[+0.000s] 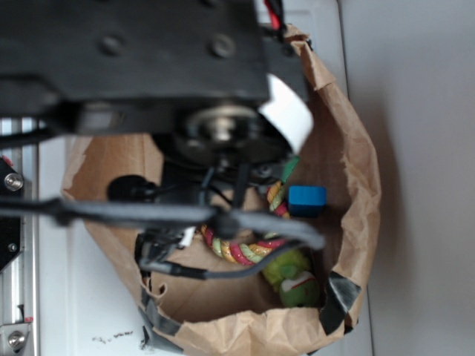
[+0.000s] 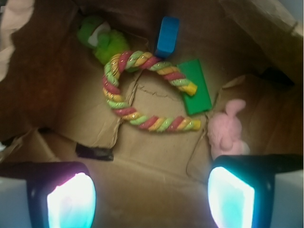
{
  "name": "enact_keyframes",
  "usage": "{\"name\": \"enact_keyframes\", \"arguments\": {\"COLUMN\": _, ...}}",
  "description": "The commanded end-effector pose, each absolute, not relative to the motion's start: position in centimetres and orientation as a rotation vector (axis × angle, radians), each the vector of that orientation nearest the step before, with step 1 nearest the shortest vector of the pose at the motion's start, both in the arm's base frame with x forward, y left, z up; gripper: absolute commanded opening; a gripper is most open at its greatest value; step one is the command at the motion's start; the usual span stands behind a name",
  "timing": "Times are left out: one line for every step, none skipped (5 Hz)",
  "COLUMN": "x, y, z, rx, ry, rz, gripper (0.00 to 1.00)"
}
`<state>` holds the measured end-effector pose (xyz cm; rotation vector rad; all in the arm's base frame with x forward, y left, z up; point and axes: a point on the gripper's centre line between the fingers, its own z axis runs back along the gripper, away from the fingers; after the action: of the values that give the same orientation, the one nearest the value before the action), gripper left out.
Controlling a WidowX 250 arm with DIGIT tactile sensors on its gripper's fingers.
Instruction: Grab the green block.
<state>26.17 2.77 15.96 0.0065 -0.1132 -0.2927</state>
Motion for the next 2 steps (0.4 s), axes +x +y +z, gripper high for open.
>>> {"name": "enact_keyframes", "arguments": {"x": 29.07, "y": 3.03, "z": 15.19, "rx": 0.011, "ry": -0.181, "rz": -0.306, "gripper": 1.00}}
{"name": "enact_keyframes", "arguments": {"x": 29.81, "y": 3.82, "z": 14.92, "rx": 0.017, "ry": -0.185, "rz": -0.301, "gripper": 1.00}}
